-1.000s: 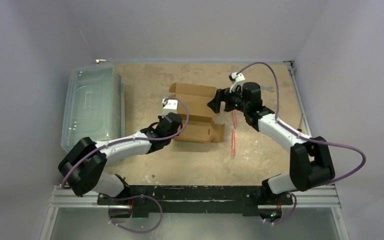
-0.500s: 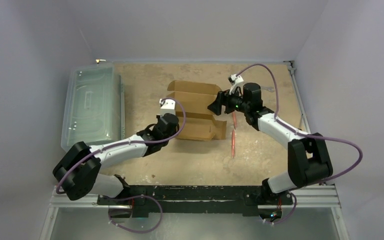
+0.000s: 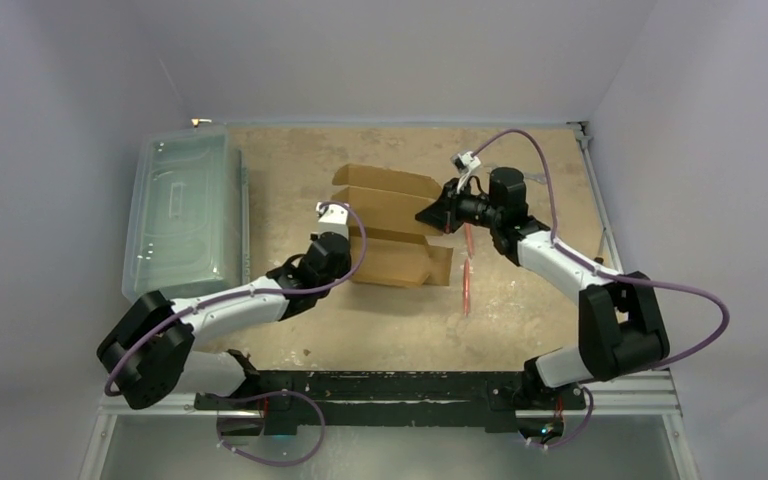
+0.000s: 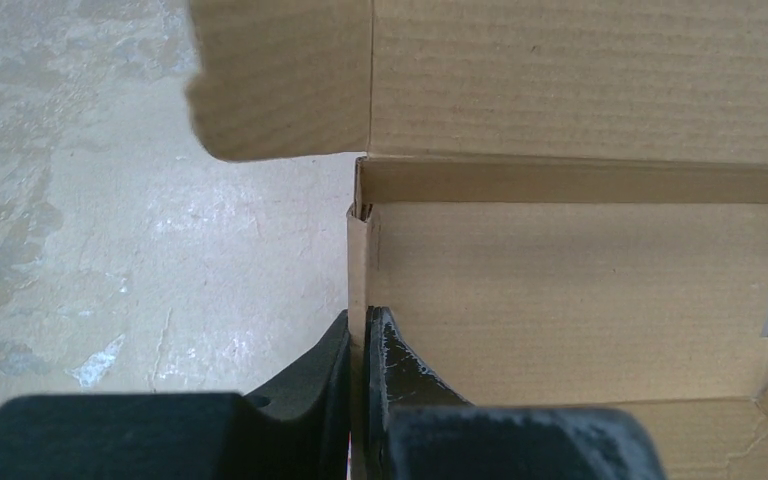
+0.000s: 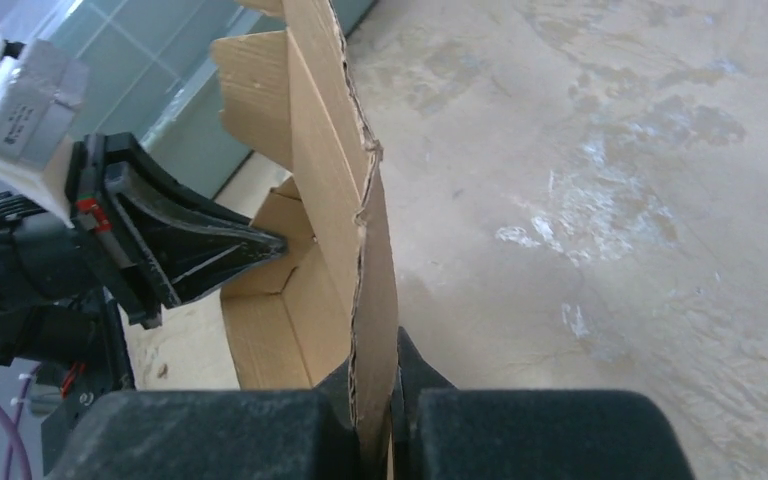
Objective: Fold the paper box
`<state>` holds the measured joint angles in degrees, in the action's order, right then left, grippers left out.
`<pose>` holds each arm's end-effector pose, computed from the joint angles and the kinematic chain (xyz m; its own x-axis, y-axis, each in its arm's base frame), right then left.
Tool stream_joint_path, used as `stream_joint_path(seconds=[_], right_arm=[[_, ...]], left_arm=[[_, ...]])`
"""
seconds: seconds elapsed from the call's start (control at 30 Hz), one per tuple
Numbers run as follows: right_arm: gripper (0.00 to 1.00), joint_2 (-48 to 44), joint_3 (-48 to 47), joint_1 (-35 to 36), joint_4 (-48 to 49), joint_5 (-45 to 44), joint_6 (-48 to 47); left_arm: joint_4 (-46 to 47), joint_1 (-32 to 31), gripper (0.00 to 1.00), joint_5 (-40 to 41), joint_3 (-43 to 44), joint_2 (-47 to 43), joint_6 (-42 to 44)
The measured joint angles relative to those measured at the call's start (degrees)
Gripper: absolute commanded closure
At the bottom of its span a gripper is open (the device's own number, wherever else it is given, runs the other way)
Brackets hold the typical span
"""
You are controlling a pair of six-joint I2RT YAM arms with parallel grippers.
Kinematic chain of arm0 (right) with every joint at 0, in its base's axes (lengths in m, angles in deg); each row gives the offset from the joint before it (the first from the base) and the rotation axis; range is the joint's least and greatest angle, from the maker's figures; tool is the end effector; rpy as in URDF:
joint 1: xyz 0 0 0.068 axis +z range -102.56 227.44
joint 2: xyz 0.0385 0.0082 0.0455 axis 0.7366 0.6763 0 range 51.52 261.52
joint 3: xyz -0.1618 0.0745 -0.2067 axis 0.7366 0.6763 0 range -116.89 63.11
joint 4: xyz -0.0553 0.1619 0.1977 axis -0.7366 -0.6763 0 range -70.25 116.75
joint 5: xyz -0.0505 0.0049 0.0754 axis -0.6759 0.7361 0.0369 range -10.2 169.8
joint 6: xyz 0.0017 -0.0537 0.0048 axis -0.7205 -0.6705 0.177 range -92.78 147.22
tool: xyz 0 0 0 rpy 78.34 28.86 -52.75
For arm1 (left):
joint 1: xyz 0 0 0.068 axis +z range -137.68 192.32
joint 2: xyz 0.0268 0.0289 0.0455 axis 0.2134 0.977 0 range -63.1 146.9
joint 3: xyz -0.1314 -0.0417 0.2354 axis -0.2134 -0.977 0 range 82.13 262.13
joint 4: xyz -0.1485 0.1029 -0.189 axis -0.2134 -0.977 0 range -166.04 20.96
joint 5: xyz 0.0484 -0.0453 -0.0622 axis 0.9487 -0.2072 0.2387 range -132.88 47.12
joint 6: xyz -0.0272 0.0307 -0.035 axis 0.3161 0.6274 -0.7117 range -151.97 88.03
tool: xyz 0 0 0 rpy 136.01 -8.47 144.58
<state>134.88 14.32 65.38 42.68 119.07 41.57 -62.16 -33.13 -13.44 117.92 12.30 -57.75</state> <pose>0.2989 0.1204 0.2537 -0.4951 0.0415 -0.8679 -0.7085 0.5590 0.4308 0.2010 -0.1792 0.2022 -0.4853 -0.0469 -0.8731 0.1327 0.9830 -0.1266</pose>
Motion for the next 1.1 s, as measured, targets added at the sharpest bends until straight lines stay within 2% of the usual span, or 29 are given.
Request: stream_joint_path(seconds=[0.1,0.2,0.5,0.73,0.83,0.97,1.0,1.1], right_arm=[[1.0,-1.3,0.6,0.1,0.7,2.0,-0.1],[1.0,-2.2,1.4,0.1,1.8,2.4,-0.2],[1.0,-3.7,2.1,0.0,2.3,2.0,-3.0],[1.0,-5.5,3.1,0.2,2.7,2.2,-5.5],[1.0,-5.4,3.1,0.4,2.7,2.2,-6.1],[1.0,-5.4,3.1,0.4,2.7,2.3,-6.6],[1.0,-5.4,3.2,0.4,2.7,2.3,-6.8],[1.0,-5.4,3.2,0.5,2.7,2.4,-7.1]], left_arm=[[0.5,0.0,0.82,0.0,-1.4,-2.0,-0.3],[1.4,0.5,0.76,-0.9,-2.2,-4.2,-0.8],[4.2,8.0,0.71,-10.5,-5.4,-6.6,-2.8],[4.9,9.0,0.64,-16.3,-5.7,-4.1,-2.6],[5.9,9.0,0.55,-18.5,-5.7,-2.5,-2.0],[9.1,9.3,0.3,-20.3,-6.4,-2.5,-1.2],[10.6,9.5,0.27,-20.6,-7.3,-2.9,-1.0],[14.6,10.5,0.26,-21.1,-10.5,-4.7,-0.9]])
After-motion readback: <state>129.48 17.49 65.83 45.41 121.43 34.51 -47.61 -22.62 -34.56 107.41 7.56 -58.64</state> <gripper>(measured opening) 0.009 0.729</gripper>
